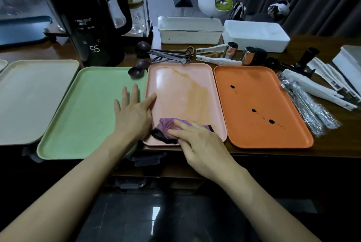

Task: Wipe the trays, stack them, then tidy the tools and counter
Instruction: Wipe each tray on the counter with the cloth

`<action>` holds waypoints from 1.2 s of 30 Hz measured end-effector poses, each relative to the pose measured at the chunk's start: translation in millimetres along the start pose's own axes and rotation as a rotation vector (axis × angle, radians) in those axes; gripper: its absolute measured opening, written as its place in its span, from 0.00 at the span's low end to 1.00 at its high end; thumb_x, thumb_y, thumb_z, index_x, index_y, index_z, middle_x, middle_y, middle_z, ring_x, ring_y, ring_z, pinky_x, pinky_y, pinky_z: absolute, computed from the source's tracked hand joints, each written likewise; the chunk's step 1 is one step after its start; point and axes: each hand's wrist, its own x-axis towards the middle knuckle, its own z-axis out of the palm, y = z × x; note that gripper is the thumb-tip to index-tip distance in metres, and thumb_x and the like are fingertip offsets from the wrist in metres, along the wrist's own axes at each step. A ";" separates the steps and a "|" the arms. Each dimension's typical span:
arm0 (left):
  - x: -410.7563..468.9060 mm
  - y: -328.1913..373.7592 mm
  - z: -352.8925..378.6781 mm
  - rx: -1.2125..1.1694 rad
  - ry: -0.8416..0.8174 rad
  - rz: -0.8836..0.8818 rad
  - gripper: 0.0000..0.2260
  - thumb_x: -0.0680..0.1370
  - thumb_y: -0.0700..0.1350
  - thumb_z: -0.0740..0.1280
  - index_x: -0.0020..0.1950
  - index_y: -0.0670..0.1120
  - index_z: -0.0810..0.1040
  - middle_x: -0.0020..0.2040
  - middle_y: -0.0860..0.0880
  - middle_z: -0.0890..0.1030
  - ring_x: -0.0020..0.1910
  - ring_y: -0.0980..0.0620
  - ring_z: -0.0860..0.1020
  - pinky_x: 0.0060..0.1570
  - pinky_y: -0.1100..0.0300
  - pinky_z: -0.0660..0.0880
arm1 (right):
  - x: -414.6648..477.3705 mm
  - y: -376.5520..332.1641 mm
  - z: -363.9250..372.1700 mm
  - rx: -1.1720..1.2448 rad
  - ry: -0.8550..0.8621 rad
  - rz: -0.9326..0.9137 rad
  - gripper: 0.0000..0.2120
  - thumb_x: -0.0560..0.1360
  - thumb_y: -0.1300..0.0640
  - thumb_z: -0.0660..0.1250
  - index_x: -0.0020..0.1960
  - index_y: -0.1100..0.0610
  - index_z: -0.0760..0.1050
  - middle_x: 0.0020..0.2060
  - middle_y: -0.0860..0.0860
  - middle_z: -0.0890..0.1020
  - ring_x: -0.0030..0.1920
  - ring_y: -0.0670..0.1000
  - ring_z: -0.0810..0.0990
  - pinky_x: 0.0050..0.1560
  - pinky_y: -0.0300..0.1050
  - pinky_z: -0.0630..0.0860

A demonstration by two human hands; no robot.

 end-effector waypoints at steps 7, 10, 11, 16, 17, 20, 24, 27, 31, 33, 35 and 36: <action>-14.5 3.2 -5.0 -0.030 -0.025 0.015 0.26 0.81 0.44 0.56 0.79 0.59 0.64 0.84 0.45 0.50 0.82 0.38 0.45 0.77 0.36 0.47 | -19.0 -4.4 -0.9 -0.029 -0.048 -0.072 0.19 0.83 0.56 0.58 0.71 0.43 0.72 0.75 0.41 0.69 0.75 0.49 0.64 0.65 0.43 0.68; -21.0 -0.6 3.4 0.048 0.005 0.056 0.25 0.82 0.46 0.53 0.81 0.55 0.61 0.84 0.46 0.53 0.82 0.37 0.48 0.75 0.34 0.51 | -17.7 -2.3 4.0 -0.028 -0.009 -0.083 0.19 0.81 0.57 0.59 0.69 0.45 0.74 0.73 0.44 0.72 0.71 0.53 0.70 0.66 0.47 0.71; -20.8 -1.6 4.4 0.075 0.009 0.070 0.25 0.81 0.47 0.51 0.80 0.54 0.62 0.83 0.46 0.55 0.81 0.37 0.49 0.74 0.33 0.53 | -13.7 0.3 4.9 -0.030 -0.018 -0.081 0.20 0.81 0.58 0.58 0.70 0.45 0.73 0.73 0.45 0.72 0.71 0.55 0.70 0.66 0.49 0.71; -19.3 -3.5 5.6 0.115 -0.009 0.117 0.33 0.74 0.51 0.42 0.79 0.51 0.64 0.83 0.46 0.57 0.81 0.36 0.52 0.73 0.32 0.56 | 42.2 31.6 9.0 -0.145 -0.079 -0.026 0.31 0.80 0.66 0.58 0.79 0.45 0.63 0.80 0.50 0.59 0.78 0.61 0.58 0.77 0.54 0.57; -19.2 -3.6 5.6 0.108 -0.012 0.112 0.35 0.73 0.52 0.40 0.79 0.52 0.64 0.83 0.46 0.57 0.81 0.37 0.51 0.73 0.33 0.56 | 61.4 41.1 8.3 -0.169 -0.061 -0.004 0.31 0.79 0.67 0.57 0.79 0.45 0.62 0.81 0.51 0.59 0.79 0.61 0.58 0.77 0.54 0.57; -21.9 0.0 3.8 0.090 -0.019 0.107 0.36 0.72 0.52 0.39 0.81 0.53 0.62 0.83 0.48 0.55 0.82 0.39 0.49 0.75 0.34 0.53 | 121.7 66.3 -2.9 -0.214 0.037 0.052 0.31 0.77 0.68 0.58 0.77 0.49 0.65 0.79 0.54 0.62 0.75 0.63 0.61 0.72 0.55 0.61; -20.6 -1.1 3.8 0.095 -0.004 0.100 0.35 0.73 0.52 0.39 0.81 0.54 0.62 0.83 0.48 0.56 0.82 0.40 0.51 0.75 0.34 0.53 | 172.0 73.9 -2.0 -0.253 0.074 0.128 0.29 0.77 0.66 0.60 0.77 0.51 0.66 0.79 0.54 0.62 0.76 0.63 0.60 0.72 0.55 0.59; -19.3 0.3 3.2 0.091 0.000 0.097 0.34 0.74 0.52 0.41 0.79 0.53 0.65 0.82 0.47 0.59 0.81 0.39 0.53 0.74 0.34 0.55 | 161.6 62.2 8.8 -0.230 0.151 0.109 0.25 0.78 0.62 0.62 0.75 0.52 0.69 0.76 0.54 0.67 0.74 0.62 0.63 0.74 0.54 0.59; -18.2 1.9 4.6 0.117 0.010 0.108 0.32 0.75 0.51 0.44 0.78 0.53 0.68 0.81 0.47 0.62 0.81 0.37 0.57 0.73 0.33 0.58 | 142.6 27.4 26.4 -0.168 0.081 -0.037 0.21 0.80 0.56 0.63 0.73 0.53 0.71 0.75 0.53 0.69 0.75 0.63 0.64 0.75 0.55 0.59; -18.3 1.1 6.2 0.125 0.019 0.112 0.31 0.75 0.50 0.46 0.77 0.53 0.69 0.80 0.46 0.65 0.80 0.36 0.59 0.71 0.33 0.61 | 146.6 23.2 28.7 -0.201 0.069 -0.039 0.22 0.82 0.52 0.61 0.75 0.52 0.68 0.76 0.52 0.67 0.76 0.64 0.61 0.75 0.55 0.58; -18.1 0.5 7.2 0.130 0.029 0.115 0.30 0.75 0.49 0.48 0.75 0.52 0.72 0.79 0.45 0.67 0.78 0.34 0.61 0.70 0.32 0.64 | 160.8 22.9 26.0 -0.229 0.061 -0.024 0.21 0.83 0.53 0.59 0.76 0.51 0.67 0.76 0.51 0.67 0.76 0.63 0.60 0.74 0.55 0.59; -17.8 0.4 7.8 0.131 0.038 0.118 0.29 0.75 0.49 0.49 0.74 0.51 0.73 0.79 0.45 0.67 0.78 0.34 0.62 0.69 0.32 0.65 | 171.1 21.4 23.7 -0.238 0.068 -0.019 0.21 0.84 0.53 0.59 0.76 0.51 0.67 0.76 0.51 0.67 0.76 0.62 0.60 0.73 0.55 0.60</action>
